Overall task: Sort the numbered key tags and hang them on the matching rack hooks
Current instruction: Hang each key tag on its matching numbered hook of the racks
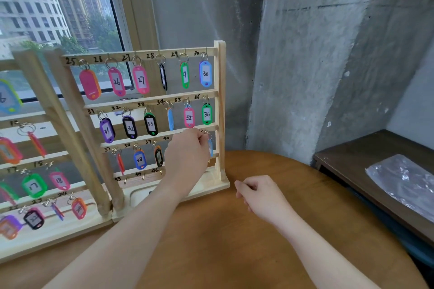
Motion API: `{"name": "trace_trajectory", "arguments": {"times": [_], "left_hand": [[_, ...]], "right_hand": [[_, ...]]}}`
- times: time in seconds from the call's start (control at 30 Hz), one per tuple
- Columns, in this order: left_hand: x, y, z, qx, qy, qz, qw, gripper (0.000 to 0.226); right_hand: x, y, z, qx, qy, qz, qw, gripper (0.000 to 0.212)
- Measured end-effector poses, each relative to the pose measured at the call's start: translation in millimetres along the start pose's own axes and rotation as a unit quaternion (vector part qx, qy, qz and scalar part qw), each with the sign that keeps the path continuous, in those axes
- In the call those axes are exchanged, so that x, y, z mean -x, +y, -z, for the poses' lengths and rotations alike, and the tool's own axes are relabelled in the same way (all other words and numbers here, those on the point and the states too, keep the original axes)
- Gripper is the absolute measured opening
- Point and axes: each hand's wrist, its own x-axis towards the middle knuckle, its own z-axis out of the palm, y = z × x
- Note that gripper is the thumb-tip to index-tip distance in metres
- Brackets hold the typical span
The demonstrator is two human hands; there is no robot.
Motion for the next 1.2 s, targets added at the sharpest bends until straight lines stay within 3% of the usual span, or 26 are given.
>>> {"name": "trace_trajectory", "arguments": {"times": [0.13,0.27,0.43,0.8,1.0,1.2], "left_hand": [[12,3,7,-0.024,-0.016,-0.005,1.0,0.031],[50,-4,25,-0.04,-0.117,0.008,0.992,0.028],[138,-34,56,-0.039,-0.204,0.025,0.978,0.023],[322,-67,116,0.018,-0.27,-0.012,0.963,0.013],[365,-60,124,0.082,-0.313,-0.029,0.946,0.014],[378,-51,113,0.07,-0.315,-0.099,0.941,0.022]], "right_hand": [[18,-3,6,-0.013,-0.018,0.006,1.0,0.039],[41,-5,13,0.004,-0.002,0.039,0.999,0.039],[92,-17,5,0.052,-0.04,0.073,0.995,0.038],[251,-5,-12,0.151,-0.072,0.109,0.98,0.031],[315,16,-16,0.221,-0.087,0.066,0.969,0.028],[347,18,-21,0.259,-0.073,0.035,0.962,0.028]]}}
